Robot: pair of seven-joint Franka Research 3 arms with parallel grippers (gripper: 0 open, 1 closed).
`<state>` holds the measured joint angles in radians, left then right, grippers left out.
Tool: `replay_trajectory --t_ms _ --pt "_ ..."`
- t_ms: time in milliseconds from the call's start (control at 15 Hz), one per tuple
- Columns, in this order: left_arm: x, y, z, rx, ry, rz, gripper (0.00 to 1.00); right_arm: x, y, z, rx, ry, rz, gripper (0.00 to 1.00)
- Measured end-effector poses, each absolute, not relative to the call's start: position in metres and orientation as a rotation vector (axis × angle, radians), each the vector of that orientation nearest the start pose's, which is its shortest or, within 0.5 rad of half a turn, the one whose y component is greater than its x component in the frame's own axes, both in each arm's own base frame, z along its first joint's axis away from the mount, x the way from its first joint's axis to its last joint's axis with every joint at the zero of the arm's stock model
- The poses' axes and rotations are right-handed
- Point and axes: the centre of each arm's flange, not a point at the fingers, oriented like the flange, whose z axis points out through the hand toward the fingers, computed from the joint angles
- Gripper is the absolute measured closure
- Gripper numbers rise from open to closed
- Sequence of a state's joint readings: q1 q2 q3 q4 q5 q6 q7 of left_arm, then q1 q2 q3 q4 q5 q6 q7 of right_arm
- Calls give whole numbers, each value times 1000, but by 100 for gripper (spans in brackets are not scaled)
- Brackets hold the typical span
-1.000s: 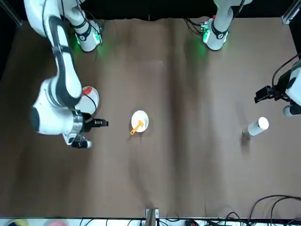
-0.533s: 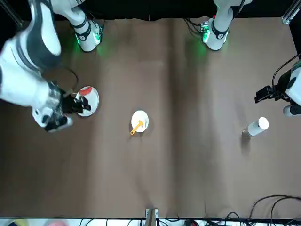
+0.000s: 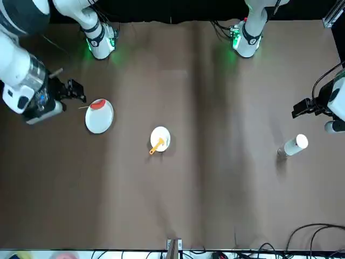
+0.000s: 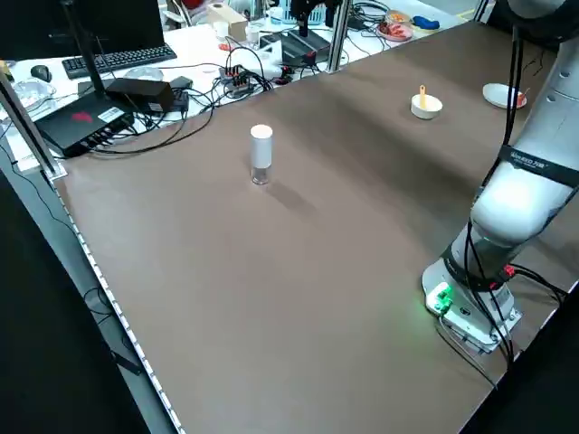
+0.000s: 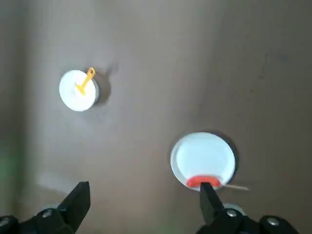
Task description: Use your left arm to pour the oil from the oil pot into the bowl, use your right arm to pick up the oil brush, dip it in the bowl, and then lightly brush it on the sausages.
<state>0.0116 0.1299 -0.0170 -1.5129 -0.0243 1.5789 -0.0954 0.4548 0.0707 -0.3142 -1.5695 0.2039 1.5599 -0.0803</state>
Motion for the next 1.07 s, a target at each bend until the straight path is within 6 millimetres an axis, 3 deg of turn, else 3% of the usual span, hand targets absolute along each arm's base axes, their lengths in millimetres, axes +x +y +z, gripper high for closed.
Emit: replay_trajectory --t_ms 200,533,733,1067 --pt "593 -4 578 -3160 -146 103 0 541 103 602 -3000 -364 137 0" --pt "593 -4 578 -3160 -148 103 0 518 110 596 -3016 -400 129 0" --pt "593 -3 578 -3160 -149 103 0 514 109 596 -3027 -402 113 0" --pt "593 -3 578 -3160 -149 103 0 520 89 598 -3076 -359 78 0"
